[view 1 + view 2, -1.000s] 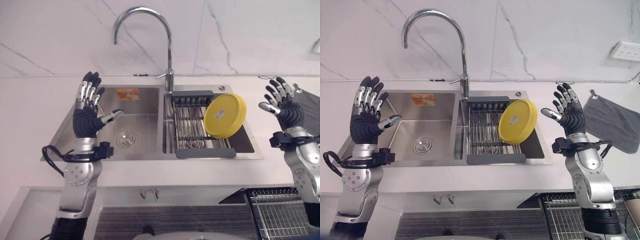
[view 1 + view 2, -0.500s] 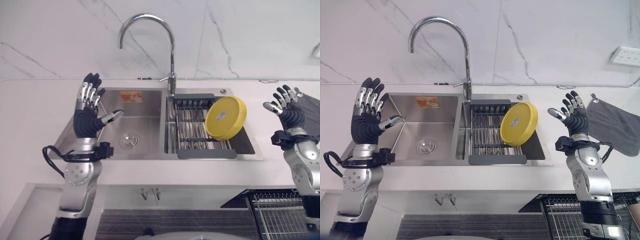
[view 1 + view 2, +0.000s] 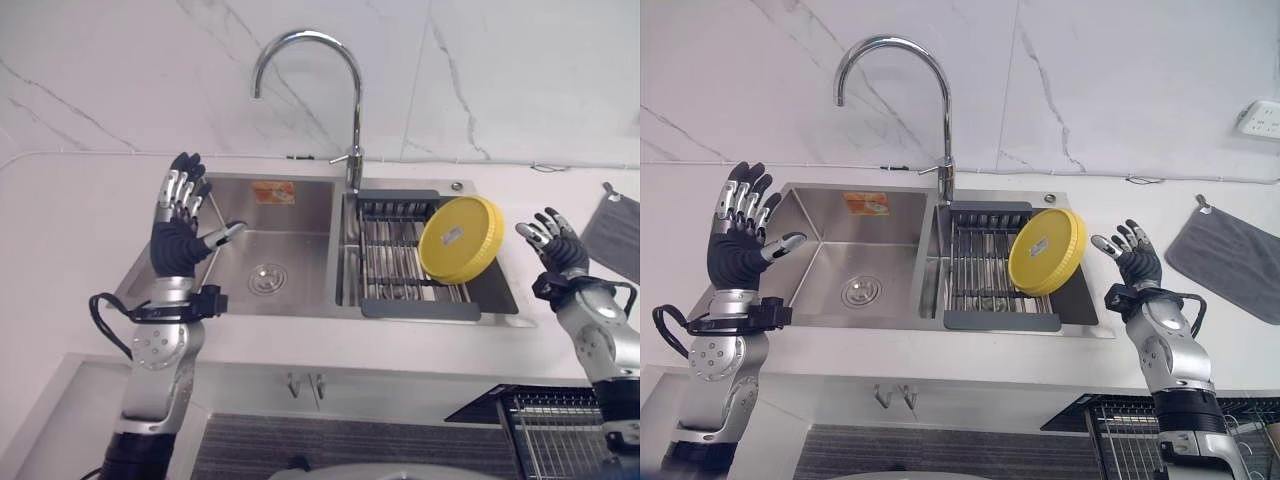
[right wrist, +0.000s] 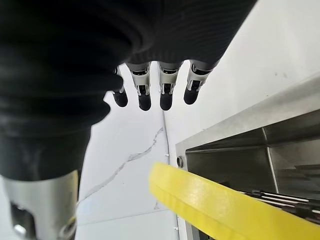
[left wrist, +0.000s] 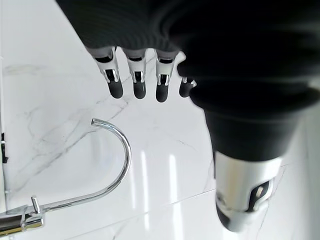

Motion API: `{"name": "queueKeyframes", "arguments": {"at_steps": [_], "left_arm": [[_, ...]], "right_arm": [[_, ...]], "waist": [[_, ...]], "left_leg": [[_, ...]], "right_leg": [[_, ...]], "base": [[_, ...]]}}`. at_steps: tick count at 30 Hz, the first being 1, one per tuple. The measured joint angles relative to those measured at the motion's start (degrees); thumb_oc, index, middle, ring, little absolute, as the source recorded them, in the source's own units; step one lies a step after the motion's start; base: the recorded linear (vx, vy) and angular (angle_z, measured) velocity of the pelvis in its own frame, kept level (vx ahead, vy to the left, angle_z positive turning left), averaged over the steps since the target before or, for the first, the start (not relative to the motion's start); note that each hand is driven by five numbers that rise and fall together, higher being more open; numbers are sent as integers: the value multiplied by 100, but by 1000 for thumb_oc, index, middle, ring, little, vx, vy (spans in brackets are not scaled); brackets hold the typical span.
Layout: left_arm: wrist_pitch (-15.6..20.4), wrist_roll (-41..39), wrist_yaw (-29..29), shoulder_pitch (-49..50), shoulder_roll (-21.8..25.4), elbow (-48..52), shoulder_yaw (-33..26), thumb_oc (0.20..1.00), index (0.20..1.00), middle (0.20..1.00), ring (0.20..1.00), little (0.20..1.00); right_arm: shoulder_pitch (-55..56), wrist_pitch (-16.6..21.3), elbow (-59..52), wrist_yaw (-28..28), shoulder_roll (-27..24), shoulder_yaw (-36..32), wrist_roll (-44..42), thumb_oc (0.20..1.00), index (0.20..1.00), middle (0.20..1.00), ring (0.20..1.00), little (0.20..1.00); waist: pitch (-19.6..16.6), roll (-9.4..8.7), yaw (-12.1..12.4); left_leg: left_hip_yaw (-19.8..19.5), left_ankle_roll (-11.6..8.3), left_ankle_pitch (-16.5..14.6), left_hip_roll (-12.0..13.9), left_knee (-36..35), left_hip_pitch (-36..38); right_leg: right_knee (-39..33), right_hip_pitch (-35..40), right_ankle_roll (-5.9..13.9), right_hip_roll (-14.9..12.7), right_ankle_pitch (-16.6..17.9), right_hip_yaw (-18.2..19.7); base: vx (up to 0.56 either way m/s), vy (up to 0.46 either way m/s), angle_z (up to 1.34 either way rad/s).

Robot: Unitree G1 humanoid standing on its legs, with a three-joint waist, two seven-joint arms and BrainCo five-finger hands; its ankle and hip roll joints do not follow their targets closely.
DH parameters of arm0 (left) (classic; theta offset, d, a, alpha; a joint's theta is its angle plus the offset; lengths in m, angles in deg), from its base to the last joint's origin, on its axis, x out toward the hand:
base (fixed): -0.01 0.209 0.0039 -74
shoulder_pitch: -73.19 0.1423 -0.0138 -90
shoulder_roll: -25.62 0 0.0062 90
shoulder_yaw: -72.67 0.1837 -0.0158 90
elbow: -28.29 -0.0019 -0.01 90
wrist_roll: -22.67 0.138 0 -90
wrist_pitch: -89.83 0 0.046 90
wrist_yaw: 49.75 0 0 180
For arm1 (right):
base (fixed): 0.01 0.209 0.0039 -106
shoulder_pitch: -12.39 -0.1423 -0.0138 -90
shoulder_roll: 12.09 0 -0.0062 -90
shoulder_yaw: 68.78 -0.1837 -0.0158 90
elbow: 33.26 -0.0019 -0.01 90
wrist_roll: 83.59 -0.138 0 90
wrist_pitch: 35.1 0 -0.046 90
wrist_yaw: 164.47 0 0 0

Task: Place the dishes in the dishwasher.

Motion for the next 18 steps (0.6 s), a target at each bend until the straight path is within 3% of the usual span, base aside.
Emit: {"name": "queueKeyframes", "arguments": {"at_steps": [7, 18], "left_arm": [[-75, -16, -11, -10, 30, -40, 0, 1000, 1000, 1000, 1000, 1000], [-159, -123, -14, -160, 99, -42, 1, 1000, 1000, 1000, 1000, 1000]], "right_arm": [[-102, -308, 136, 165, -117, 119, -103, 1000, 1000, 1000, 1000, 1000], [-125, -474, 459, 275, -175, 130, -119, 1000, 1000, 1000, 1000, 1000]], "waist": [[5, -15, 90], [8, -41, 102]], "left_leg": [[-48, -2, 2, -3, 0, -9], [-97, -2, 6, -4, -1, -14]], "right_leg": [[-1, 18, 0, -1, -2, -73], [-2, 39, 1, -13, -9, -121]], "base": [[0, -5, 3], [1, -1, 1]]}}
